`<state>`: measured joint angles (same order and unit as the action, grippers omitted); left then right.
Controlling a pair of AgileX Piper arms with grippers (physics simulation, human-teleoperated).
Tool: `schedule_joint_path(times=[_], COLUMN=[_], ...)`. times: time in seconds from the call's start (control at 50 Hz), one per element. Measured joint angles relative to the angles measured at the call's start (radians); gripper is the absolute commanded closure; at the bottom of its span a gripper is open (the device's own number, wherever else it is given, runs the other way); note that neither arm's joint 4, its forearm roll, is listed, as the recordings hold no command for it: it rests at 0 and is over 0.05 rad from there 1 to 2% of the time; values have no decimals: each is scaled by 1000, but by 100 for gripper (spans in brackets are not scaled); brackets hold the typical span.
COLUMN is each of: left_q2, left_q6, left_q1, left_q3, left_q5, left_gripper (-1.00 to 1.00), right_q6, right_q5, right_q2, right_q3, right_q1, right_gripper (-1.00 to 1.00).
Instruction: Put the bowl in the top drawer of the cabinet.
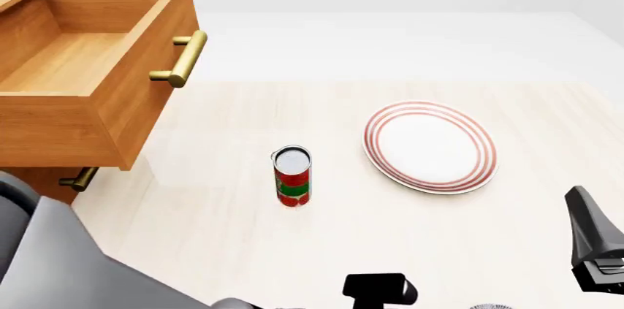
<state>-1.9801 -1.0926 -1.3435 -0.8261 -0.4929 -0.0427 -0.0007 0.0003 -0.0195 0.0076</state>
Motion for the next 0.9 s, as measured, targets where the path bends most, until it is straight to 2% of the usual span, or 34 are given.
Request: schedule_joint_path(times=[0.16,0.18,0.4,0.9], left_q2=[-5,-6,-22,27], left_q6=[13,15,-14,-4], left_q1=[-3,-4,3,34], left_q3=[-1,0,-5,2], left_q5=[-11,-13,-6,48], left_gripper=[-100,100,100,100], right_q6=[0,0,0,0], right_q5=[0,0,0,0], right_q2=[0,0,0,0], right_q3=[0,0,0,0], right_q1=[0,0,0,0], right_gripper=[-100,-100,-100,-100])
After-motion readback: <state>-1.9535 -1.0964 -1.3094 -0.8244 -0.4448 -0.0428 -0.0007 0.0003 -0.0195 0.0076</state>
